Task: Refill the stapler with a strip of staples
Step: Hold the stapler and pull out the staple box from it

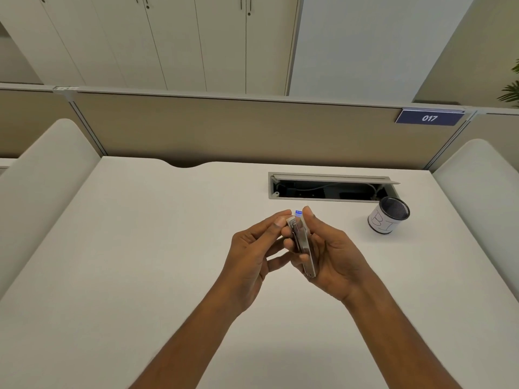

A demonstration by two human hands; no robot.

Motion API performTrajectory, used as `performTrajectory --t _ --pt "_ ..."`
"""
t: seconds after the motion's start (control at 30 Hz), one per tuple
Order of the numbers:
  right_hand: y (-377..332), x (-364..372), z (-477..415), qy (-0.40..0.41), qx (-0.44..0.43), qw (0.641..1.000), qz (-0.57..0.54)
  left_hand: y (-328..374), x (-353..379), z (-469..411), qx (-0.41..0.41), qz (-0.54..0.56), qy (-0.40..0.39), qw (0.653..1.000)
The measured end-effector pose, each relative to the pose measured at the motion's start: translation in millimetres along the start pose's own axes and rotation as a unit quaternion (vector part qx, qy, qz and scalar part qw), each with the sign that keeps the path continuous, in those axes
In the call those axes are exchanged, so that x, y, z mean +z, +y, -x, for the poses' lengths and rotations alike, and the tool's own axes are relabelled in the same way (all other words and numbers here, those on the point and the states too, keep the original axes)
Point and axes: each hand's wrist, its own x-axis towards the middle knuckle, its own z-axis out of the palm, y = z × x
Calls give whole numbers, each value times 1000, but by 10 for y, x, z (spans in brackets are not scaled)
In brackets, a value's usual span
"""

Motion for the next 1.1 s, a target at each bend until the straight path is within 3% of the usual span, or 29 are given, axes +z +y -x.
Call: performTrajectory --t 0.27,0.5,1.1 --pt "27 8 -38 42 -16 999 11 -45 -15 -29 -1 0 5 1000" --pt "1 9 -45 10 2 1000 -1 -37 -34 -51 2 -16 3 1000" --pt "4 -40 -28 32 -23 999 12 -68 8 -54 4 -8 0 1000"
